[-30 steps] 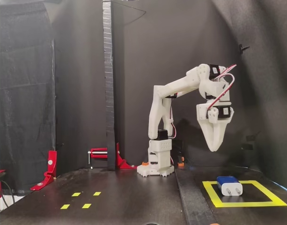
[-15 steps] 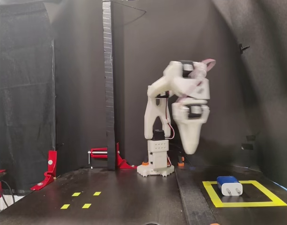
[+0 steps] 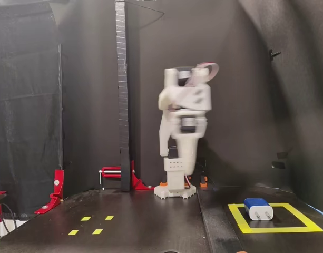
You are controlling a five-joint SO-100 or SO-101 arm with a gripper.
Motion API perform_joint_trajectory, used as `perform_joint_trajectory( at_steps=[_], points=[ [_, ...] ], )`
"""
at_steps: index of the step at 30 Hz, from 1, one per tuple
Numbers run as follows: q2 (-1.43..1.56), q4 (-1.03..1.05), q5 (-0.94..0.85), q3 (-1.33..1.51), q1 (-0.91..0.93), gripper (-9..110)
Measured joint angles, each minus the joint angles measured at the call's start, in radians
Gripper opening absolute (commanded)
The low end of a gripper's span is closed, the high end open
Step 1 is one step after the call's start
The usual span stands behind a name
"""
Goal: Grasp the block and place it in the designated area.
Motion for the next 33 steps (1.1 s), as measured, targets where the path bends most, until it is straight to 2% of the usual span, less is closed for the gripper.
perform_joint_trajectory(
  at_steps=[8, 19, 33],
  points=[
    [0.319, -0.225, -0.032, 0.293, 0.009, 0],
    [0.802, -0.643, -0.040, 0.762, 0.009, 0],
    [1.287, -1.124, 0.025, 1.273, -0.002, 0]
  ],
)
